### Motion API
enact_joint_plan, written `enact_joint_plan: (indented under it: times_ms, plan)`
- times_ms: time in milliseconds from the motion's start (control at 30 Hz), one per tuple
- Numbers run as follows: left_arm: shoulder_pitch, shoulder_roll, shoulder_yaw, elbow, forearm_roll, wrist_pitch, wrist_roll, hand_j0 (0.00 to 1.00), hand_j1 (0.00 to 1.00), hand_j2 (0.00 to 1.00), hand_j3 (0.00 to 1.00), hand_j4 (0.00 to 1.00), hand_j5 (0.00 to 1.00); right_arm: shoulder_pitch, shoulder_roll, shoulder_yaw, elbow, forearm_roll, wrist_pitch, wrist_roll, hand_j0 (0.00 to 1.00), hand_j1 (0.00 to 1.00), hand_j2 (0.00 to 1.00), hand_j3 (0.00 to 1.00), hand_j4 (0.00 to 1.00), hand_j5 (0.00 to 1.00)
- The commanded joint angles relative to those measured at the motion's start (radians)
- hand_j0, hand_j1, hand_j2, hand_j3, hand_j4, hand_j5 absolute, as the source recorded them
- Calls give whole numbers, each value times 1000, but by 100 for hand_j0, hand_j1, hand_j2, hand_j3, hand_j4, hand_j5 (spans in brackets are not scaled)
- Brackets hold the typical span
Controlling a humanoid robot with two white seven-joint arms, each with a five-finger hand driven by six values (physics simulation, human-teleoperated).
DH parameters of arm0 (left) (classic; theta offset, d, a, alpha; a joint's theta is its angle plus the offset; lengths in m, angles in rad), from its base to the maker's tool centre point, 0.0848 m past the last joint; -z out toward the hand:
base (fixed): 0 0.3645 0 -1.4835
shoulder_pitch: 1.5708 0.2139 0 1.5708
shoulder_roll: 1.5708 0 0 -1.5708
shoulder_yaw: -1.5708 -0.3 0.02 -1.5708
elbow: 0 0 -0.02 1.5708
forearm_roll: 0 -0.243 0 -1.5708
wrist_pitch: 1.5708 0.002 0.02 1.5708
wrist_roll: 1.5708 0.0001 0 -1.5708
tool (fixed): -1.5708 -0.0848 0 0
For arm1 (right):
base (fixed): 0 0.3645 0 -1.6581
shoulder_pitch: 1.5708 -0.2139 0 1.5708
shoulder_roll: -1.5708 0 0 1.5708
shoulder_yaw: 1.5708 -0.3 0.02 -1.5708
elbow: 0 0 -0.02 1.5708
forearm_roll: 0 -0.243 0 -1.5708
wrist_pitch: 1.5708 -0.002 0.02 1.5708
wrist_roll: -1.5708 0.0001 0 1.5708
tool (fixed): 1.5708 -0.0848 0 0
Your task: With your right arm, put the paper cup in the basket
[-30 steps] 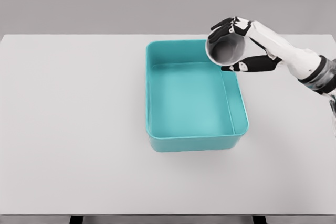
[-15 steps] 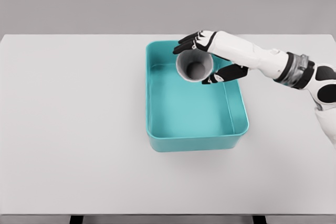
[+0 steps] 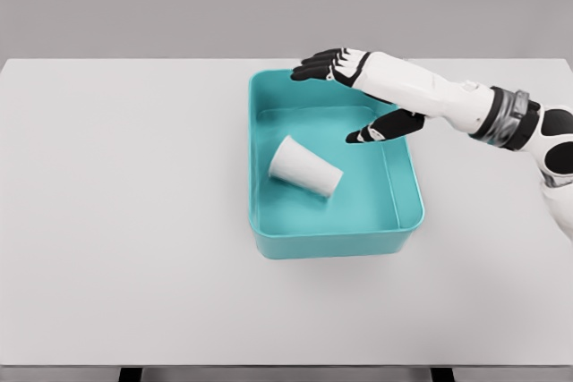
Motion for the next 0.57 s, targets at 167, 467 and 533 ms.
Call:
enact_joint_plan:
  times_ms: [167,467,533]
  plan:
    - [0,0,-1,0,0,0,0,100,100,100,100,100,100,112,-238,-81,-123,-273,-8,-1,100,100,100,100,100,100]
    - [0,0,1,0,0,0,0,100,100,100,100,100,100,308,-255,-258,-133,-423,5,-1,100,100,100,100,100,100]
    - [0,0,-1,2,0,1,0,100,100,100,100,100,100,318,-250,-262,-133,-423,5,-1,100,100,100,100,100,100]
